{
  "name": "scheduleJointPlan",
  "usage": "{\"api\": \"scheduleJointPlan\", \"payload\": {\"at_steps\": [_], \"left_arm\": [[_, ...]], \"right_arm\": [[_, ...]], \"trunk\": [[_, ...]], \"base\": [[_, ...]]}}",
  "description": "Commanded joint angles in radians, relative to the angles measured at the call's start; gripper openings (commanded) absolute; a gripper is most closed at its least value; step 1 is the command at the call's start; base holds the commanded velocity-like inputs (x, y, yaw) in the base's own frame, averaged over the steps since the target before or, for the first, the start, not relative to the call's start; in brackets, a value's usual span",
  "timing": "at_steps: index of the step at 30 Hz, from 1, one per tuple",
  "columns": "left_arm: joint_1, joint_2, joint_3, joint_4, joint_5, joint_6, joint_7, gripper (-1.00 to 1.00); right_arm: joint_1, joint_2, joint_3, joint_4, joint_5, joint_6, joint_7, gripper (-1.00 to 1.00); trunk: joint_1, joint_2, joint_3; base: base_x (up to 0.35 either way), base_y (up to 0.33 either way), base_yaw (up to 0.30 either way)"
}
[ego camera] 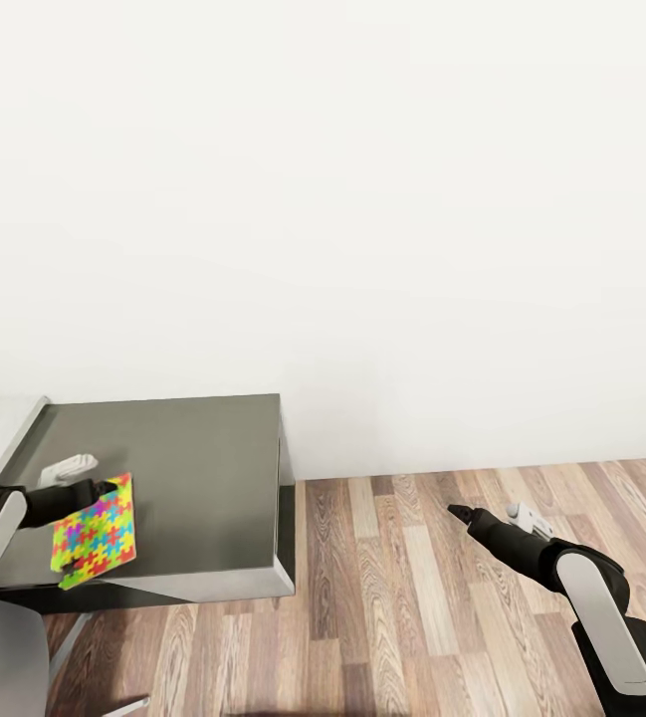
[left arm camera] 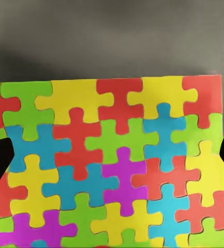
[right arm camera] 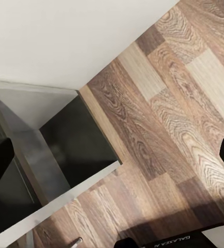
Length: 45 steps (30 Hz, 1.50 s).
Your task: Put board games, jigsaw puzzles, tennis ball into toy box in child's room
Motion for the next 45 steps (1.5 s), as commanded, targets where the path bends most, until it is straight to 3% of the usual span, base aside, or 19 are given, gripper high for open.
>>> {"api": "scheduleJointPlan", "payload": {"at_steps": [1, 15, 26, 35, 40, 45], "left_arm": [[0.0, 0.004, 0.002, -0.001, 0.012, 0.008, -0.015, 1.0], [0.0, 0.027, 0.004, -0.001, 0.012, 0.025, -0.1, 1.0], [0.0, 0.051, 0.007, -0.001, 0.014, 0.028, -0.114, 1.0], [0.002, 0.07, 0.039, -0.001, 0.012, 0.04, -0.153, 1.0], [0.003, 0.089, 0.044, 0.003, 0.013, 0.042, -0.171, 1.0], [0.004, 0.092, 0.045, 0.004, 0.012, 0.042, -0.176, 1.0]], "right_arm": [[-0.001, 0.0, 0.0, -0.001, -0.011, 0.003, -0.01, 1.0], [0.0, 0.0, 0.0, -0.001, -0.011, 0.003, -0.01, 1.0], [0.0, 0.0, 0.0, -0.001, -0.011, 0.003, -0.01, 1.0], [0.0, 0.0, 0.0, -0.001, -0.011, 0.003, -0.01, 1.0], [-0.001, 0.0, 0.0, -0.001, -0.011, 0.003, -0.01, 1.0], [0.0, 0.0, 0.0, -0.001, -0.011, 0.003, -0.01, 1.0]], "trunk": [[0.001, -0.002, -0.002], [0.001, -0.002, -0.002], [0.001, -0.002, -0.002], [0.001, -0.002, -0.002], [0.001, -0.002, -0.002], [0.001, -0.002, -0.002]], "base": [[0.0, 0.0, 0.0], [0.0, 0.0, 0.0], [0.0, 0.0, 0.0], [0.0, 0.0, 0.0], [0.0, 0.012, 0.0], [0.0, 0.091, 0.0]]}}
